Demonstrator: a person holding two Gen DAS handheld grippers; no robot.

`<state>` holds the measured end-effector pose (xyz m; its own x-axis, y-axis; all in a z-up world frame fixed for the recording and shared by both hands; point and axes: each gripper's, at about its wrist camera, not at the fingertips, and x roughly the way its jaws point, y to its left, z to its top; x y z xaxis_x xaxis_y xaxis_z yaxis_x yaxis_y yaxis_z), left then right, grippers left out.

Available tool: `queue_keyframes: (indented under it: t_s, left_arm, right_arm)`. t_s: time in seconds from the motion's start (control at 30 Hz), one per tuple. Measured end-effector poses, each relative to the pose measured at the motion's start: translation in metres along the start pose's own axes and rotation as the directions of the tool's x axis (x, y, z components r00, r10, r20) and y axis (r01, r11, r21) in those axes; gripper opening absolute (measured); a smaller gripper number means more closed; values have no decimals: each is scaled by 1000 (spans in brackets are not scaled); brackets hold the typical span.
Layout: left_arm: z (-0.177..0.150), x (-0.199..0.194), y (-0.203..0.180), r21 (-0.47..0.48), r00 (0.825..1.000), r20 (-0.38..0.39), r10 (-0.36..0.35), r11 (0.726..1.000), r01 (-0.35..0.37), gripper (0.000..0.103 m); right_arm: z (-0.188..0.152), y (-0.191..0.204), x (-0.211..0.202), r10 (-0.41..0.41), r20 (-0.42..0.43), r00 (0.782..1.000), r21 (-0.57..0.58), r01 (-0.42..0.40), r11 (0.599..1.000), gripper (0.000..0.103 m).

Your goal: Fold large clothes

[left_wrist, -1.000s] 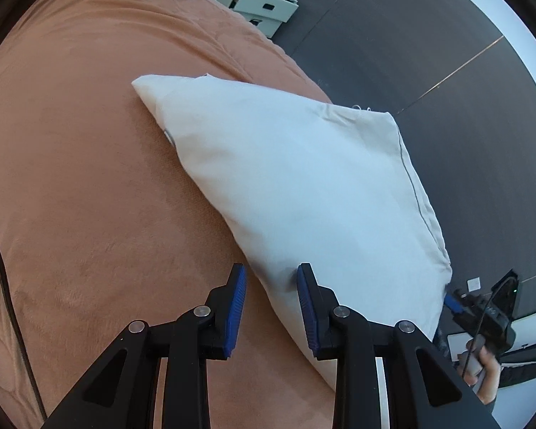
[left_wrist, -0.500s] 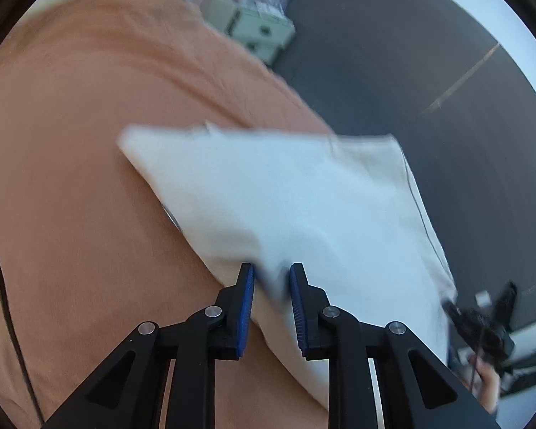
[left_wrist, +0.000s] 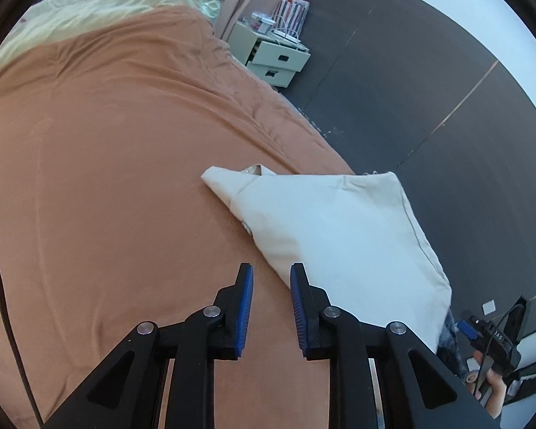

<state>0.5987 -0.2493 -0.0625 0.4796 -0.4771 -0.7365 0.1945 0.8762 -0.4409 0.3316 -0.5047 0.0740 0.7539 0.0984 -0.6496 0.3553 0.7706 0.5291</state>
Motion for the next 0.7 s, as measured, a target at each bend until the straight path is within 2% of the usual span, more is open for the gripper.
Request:
queue_keyframes:
  t_s: [0.03, 0.07, 0.17, 0.2, 0.3, 0.4, 0.5, 0.7]
  left_arm:
    - [-2, -9, -2, 8, 1000, 2, 0, 1000, 0, 24]
    - [-5, -17, -4, 18, 1000, 2, -5, 1000, 5, 28]
    - [-16, -47, -9, 42, 1000, 15, -18, 999, 17, 64]
    - [-20, -59, -10, 50, 999, 33, -16, 999, 15, 71]
    - [-33, -95, -17, 83, 996, 91, -15, 997, 7, 76]
    - [-50, -130, -18, 97, 989, 147, -22, 995, 8, 78]
    - [-64, -157, -17, 106, 987, 160, -32, 994, 15, 78]
    - [-98, -211, -20, 154, 974, 225, -9, 988, -26, 78]
  right_arm:
    - [-11, 19, 9, 0, 4, 1000, -9, 0, 1000, 68]
    - [-17, 24, 4, 5, 7, 1000, -22, -4, 1000, 68]
    - [-39, 33, -11, 21, 9, 1000, -41, -21, 999, 68]
    - [-45, 36, -17, 29, 18, 999, -46, -28, 999, 68]
    - [-68, 46, -36, 31, 59, 998, -76, -27, 997, 68]
    - [-90, 59, -52, 41, 57, 998, -127, -33, 991, 68]
    - [-108, 70, -67, 41, 76, 996, -180, -26, 983, 68]
    - [-145, 82, -103, 16, 101, 995, -230, 7, 973, 68]
